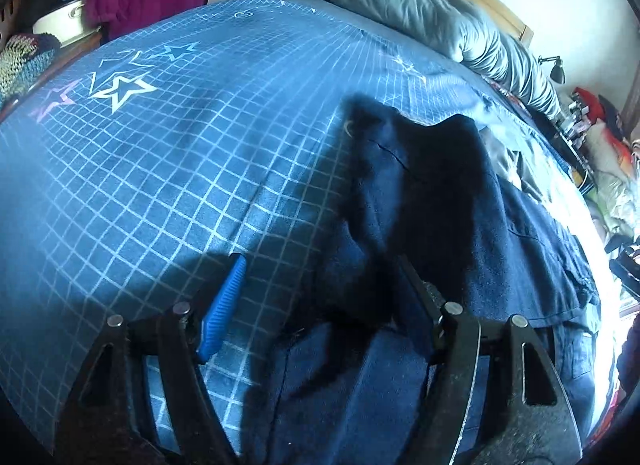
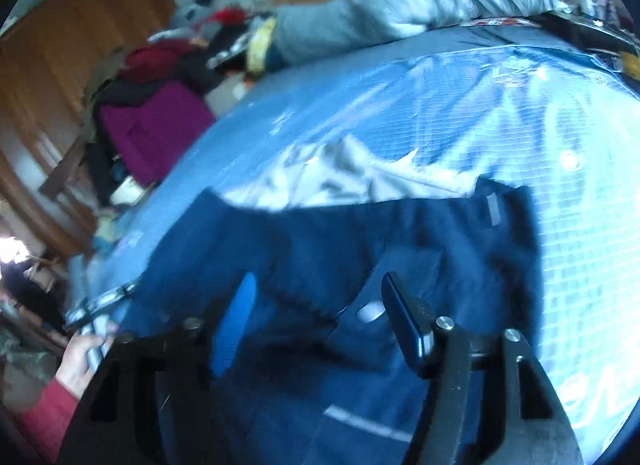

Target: Fold small clothes

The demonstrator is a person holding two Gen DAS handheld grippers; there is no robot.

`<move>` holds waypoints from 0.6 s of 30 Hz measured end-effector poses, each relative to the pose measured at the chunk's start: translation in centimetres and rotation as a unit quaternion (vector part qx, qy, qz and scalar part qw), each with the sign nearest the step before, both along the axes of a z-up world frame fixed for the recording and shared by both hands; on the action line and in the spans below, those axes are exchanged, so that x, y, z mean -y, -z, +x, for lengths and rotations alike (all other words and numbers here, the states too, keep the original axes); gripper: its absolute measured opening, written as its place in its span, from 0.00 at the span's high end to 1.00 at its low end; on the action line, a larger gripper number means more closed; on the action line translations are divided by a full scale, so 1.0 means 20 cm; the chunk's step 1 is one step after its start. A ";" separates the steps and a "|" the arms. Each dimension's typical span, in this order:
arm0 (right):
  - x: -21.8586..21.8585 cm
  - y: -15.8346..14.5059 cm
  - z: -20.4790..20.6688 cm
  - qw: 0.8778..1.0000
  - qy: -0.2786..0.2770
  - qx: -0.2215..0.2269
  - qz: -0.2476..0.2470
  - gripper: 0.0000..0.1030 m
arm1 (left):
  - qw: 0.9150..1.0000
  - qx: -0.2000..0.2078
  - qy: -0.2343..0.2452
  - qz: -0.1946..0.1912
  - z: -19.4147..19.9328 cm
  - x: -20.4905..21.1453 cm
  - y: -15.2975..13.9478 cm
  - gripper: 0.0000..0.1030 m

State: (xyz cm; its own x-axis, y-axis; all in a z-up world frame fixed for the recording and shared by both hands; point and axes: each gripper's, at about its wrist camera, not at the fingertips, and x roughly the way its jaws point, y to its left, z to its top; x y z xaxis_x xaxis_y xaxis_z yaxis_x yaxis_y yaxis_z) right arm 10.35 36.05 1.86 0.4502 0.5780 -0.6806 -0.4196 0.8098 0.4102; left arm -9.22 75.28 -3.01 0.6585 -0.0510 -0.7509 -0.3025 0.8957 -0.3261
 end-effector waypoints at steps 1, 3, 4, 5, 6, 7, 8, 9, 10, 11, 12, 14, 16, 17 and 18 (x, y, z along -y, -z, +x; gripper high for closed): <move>0.04 0.02 0.03 1.000 0.016 -0.013 0.003 0.48 | 1.000 0.002 0.001 -0.004 0.00 -0.01 0.00 0.28; 0.10 0.08 0.07 0.998 0.042 -0.046 0.000 0.50 | 1.000 0.003 0.003 -0.004 -0.01 -0.01 0.00 0.27; 0.11 0.14 0.08 0.996 0.045 -0.071 0.009 0.50 | 1.000 0.002 0.004 -0.002 -0.01 0.00 0.00 0.26; 0.11 0.19 0.08 0.995 0.041 -0.094 0.016 0.50 | 1.000 0.001 0.005 0.003 -0.01 0.00 0.00 0.26; 0.09 0.24 0.08 0.993 0.039 -0.113 0.013 0.50 | 1.000 -0.001 0.004 0.007 0.00 0.01 -0.01 0.26; 0.08 0.29 0.08 0.991 0.041 -0.128 0.004 0.50 | 1.000 -0.003 0.004 0.012 0.01 0.02 -0.01 0.26; 0.08 0.30 0.07 0.991 0.045 -0.125 0.006 0.50 | 1.000 -0.005 0.004 0.016 0.01 0.02 -0.01 0.26; 0.07 0.30 0.06 0.992 0.048 -0.119 0.011 0.50 | 1.000 -0.007 0.004 0.018 0.02 0.04 -0.01 0.26; 0.08 0.30 0.06 0.992 0.049 -0.117 0.021 0.56 | 1.000 -0.008 0.003 0.019 0.02 0.04 -0.01 0.26; 0.07 0.30 0.06 0.991 0.041 -0.117 0.040 0.76 | 1.000 -0.009 0.003 0.019 0.03 0.03 -0.01 0.26; 0.07 0.30 0.05 0.991 0.037 -0.116 0.049 0.80 | 1.000 -0.009 0.002 0.018 0.03 0.03 -0.01 0.26; 0.07 0.27 0.03 0.993 0.031 -0.100 0.049 0.92 | 1.000 -0.009 0.002 0.017 0.03 0.02 0.00 0.27; 0.11 0.23 0.01 0.995 0.037 -0.082 0.049 0.96 | 1.000 -0.008 0.000 0.017 0.03 0.02 0.00 0.27; 0.15 0.21 0.00 0.995 0.047 -0.071 0.043 0.96 | 1.000 -0.008 -0.001 0.017 0.03 0.02 0.01 0.27; 0.19 0.20 -0.01 0.995 0.059 -0.067 0.044 0.96 | 1.000 -0.009 -0.001 0.017 0.03 0.02 0.01 0.27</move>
State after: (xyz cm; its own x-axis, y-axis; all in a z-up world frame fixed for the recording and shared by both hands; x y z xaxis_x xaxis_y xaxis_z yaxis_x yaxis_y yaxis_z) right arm 10.15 32.18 -2.09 0.4270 0.5864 -0.6883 -0.2602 0.8087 0.5276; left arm -8.55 74.95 -3.15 0.6456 -0.0233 -0.7633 -0.3097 0.9056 -0.2896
